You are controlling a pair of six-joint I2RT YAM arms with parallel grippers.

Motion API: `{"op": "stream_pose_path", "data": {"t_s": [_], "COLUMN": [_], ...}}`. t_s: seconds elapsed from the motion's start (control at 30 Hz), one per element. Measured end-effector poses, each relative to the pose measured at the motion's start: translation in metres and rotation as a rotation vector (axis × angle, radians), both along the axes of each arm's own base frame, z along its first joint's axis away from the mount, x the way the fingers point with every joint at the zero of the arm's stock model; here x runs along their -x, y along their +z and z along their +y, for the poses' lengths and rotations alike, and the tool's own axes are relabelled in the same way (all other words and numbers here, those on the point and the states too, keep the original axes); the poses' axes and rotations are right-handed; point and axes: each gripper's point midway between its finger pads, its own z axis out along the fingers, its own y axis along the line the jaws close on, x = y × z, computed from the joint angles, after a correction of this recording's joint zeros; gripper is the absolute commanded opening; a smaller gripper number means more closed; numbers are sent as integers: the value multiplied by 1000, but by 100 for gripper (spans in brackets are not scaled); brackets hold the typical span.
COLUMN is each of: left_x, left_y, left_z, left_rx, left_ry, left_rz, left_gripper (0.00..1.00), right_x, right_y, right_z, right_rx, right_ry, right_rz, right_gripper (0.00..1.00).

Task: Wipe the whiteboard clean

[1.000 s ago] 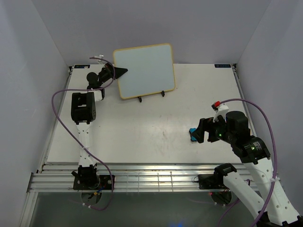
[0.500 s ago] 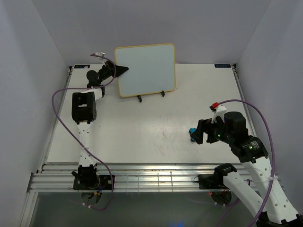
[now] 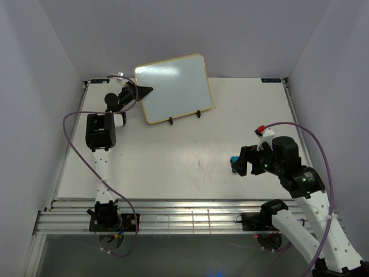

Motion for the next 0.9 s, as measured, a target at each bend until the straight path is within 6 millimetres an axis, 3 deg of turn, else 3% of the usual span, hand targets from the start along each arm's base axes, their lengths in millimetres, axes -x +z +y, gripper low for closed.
{"op": "stream_pose_path", "data": {"t_s": [0.43, 0.47, 0.5, 0.53, 0.9], "left_x": [7, 9, 9, 10, 12], "left_y": [-20, -22, -24, -26, -29], "left_z": [2, 2, 2, 2, 7], "left_rx": [-30, -35, -43, -43, -66], "left_ry": [10, 8, 8, 5, 29], "left_rz": [1, 1, -5, 3, -13], "left_gripper": [45, 78, 94, 98, 98], "right_x": [1, 1, 1, 2, 3], "right_y": [2, 1, 1, 0, 0], "right_z": [0, 0, 0, 0, 2], "right_rx": [-7, -7, -7, -7, -12], "right_ry": [3, 3, 4, 4, 18], "right_rz": [-12, -13, -12, -11, -10], "right_gripper": [90, 90, 90, 90, 90]}}
